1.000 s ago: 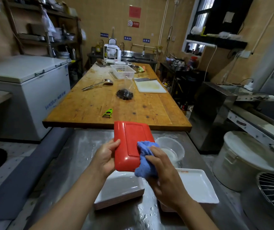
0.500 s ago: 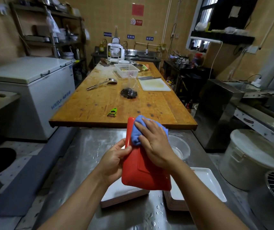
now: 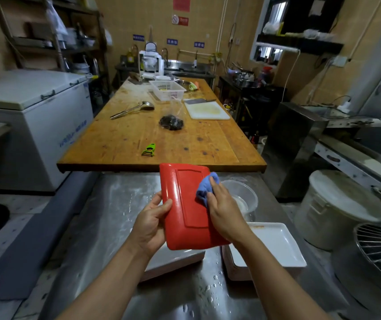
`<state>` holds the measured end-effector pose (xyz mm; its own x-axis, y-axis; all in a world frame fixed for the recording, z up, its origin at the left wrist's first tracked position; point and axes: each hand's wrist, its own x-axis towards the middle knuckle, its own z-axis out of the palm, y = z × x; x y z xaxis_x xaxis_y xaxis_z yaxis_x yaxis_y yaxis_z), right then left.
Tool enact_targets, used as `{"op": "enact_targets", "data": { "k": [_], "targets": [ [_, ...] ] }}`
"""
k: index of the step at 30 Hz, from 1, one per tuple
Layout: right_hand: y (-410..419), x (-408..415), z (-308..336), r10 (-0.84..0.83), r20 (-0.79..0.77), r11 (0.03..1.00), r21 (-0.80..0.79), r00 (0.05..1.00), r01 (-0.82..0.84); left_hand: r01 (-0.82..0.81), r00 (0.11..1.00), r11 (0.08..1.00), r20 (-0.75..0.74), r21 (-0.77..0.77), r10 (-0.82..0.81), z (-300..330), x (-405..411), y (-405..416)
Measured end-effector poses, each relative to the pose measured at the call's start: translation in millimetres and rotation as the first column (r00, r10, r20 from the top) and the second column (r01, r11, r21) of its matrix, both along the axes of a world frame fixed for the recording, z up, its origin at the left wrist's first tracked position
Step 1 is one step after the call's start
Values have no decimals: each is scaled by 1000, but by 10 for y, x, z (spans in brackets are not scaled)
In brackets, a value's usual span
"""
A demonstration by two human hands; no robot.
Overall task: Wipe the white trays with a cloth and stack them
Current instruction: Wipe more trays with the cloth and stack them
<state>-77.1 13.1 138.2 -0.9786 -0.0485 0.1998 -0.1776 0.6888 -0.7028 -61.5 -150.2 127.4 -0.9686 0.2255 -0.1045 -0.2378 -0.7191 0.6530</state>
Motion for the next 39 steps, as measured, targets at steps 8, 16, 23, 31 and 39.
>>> {"op": "enact_targets", "data": {
  "k": [8, 16, 23, 31, 39],
  "targets": [
    [-17, 446, -275, -100, -46, 995, 3, 994, 100, -103, 993, 992, 49, -74, 107, -82, -66, -19],
    [277, 728, -315, -326, -105, 942, 53, 940, 332, -71, 997, 995, 36, -76, 74, -48, -139, 139],
    [834, 833, -249, -656, -95, 751, -183, 749, 634, -145, 932, 710, -335, -689, -135, 30, -42, 587],
    [1662, 836, -377, -773, 24, 603, -281, 634, 747, -639, 637, -75, -472, -766, -610, -383, 96, 1398],
    [2240, 791, -616, -790, 71, 577, -255, 610, 776, -594, 625, -200, -290, -779, -725, -844, 180, 1990]
  ]
}}
